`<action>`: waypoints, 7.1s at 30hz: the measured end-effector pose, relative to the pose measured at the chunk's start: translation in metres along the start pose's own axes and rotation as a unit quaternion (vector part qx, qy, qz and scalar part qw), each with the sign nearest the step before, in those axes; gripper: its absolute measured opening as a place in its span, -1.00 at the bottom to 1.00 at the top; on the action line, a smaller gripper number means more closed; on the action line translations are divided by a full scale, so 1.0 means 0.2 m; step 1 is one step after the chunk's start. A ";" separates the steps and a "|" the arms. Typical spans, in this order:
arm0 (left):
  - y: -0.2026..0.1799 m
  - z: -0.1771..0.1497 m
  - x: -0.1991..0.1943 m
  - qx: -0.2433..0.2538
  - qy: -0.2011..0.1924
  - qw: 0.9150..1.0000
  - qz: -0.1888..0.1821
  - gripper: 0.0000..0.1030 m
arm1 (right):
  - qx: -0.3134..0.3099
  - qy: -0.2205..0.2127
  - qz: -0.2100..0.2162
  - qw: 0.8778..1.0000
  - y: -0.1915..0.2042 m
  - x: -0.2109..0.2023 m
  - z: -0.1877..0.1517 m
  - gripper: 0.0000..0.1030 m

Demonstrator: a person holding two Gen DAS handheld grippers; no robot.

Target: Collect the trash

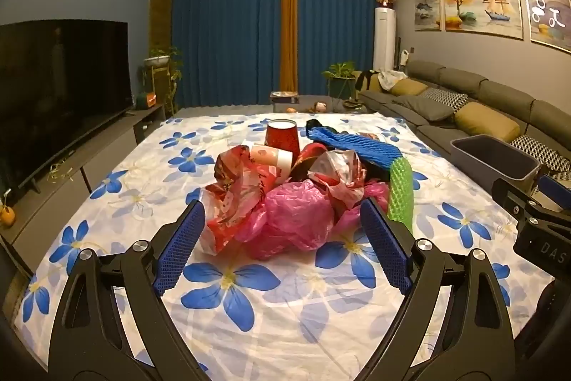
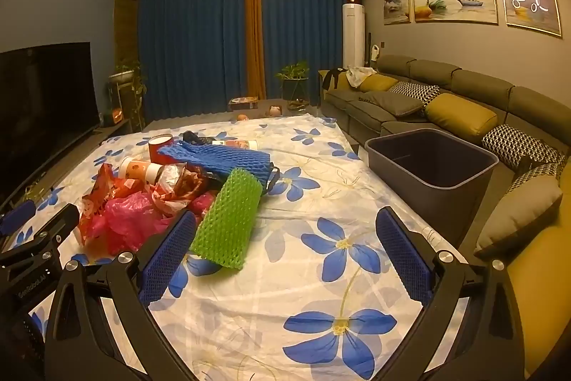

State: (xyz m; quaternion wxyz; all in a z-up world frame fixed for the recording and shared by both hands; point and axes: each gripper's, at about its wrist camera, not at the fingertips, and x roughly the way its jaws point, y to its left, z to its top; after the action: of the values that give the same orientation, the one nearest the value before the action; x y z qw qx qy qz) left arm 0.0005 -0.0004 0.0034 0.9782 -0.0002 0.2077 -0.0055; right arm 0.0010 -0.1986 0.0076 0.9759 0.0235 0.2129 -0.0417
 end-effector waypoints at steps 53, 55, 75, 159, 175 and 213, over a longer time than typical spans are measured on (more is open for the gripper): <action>-0.06 0.02 -0.01 -0.001 -0.009 0.999 -0.038 0.69 | 0.003 -0.012 -0.013 1.000 -0.02 -0.04 -0.01 0.90; -0.06 0.02 -0.01 -0.002 -0.009 0.999 -0.039 0.69 | 0.003 -0.012 -0.013 1.000 -0.03 -0.04 -0.01 0.90; -0.08 0.02 -0.01 0.001 -0.010 0.999 -0.041 0.69 | 0.004 -0.013 -0.014 1.000 -0.03 -0.03 -0.01 0.90; 0.15 0.08 0.34 -0.051 0.051 0.986 -0.148 -1.00 | -0.015 0.108 0.095 0.989 0.18 0.54 -0.05 -0.01; 0.19 0.11 0.29 -0.055 0.030 0.986 -0.154 -1.00 | 0.006 0.208 0.038 0.977 0.11 0.79 -0.13 0.13; -0.66 0.51 0.40 0.016 -0.004 0.950 -0.311 -1.00 | 0.055 -0.023 -0.037 0.998 -0.66 0.30 0.26 -0.75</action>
State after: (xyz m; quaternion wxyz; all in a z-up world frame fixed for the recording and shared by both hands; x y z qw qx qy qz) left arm 0.1131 -0.1331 0.0646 0.9285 -0.0490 0.1932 -0.3132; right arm 0.0656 -0.3385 0.0262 0.9755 0.0687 0.1887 -0.0897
